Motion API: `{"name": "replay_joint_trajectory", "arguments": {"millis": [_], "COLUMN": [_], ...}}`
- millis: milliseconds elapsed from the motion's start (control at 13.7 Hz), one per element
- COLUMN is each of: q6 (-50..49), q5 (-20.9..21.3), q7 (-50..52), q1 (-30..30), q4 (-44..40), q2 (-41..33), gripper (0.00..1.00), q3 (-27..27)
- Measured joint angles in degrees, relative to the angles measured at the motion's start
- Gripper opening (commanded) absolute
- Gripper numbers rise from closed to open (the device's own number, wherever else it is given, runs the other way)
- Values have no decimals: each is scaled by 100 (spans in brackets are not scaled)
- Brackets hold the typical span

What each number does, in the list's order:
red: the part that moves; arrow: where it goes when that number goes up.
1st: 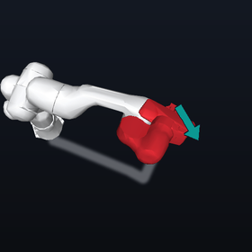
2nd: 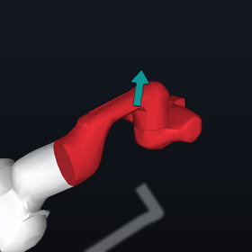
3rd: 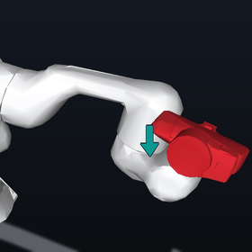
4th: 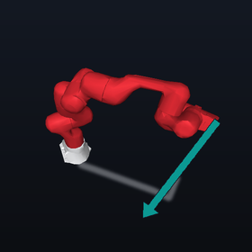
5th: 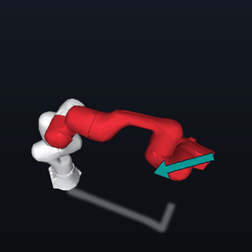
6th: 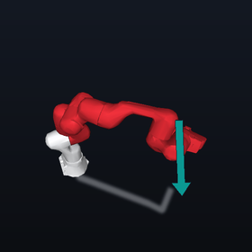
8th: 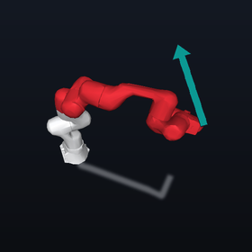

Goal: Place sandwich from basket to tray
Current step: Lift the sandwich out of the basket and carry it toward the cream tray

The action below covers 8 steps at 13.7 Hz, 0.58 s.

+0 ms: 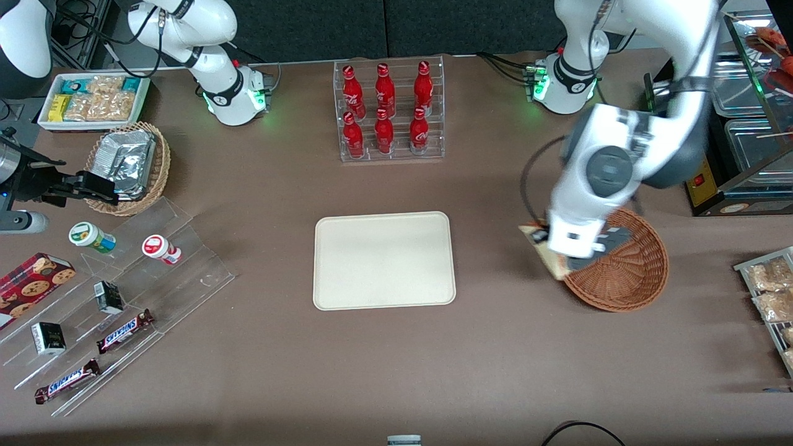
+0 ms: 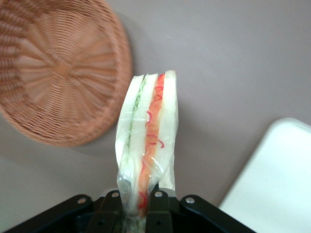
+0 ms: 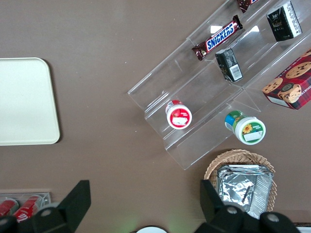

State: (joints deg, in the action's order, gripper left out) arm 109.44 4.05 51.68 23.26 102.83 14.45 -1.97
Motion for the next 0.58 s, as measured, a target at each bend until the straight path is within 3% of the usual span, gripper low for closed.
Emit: {"name": "replay_joint_trajectory", "arguments": {"millis": [584], "q6": [701], "q5": [15], "q7": [17], "q1": [1486], "q4": [-577], "q2": [1111], "gripper": [10], "q3": [-3]}}
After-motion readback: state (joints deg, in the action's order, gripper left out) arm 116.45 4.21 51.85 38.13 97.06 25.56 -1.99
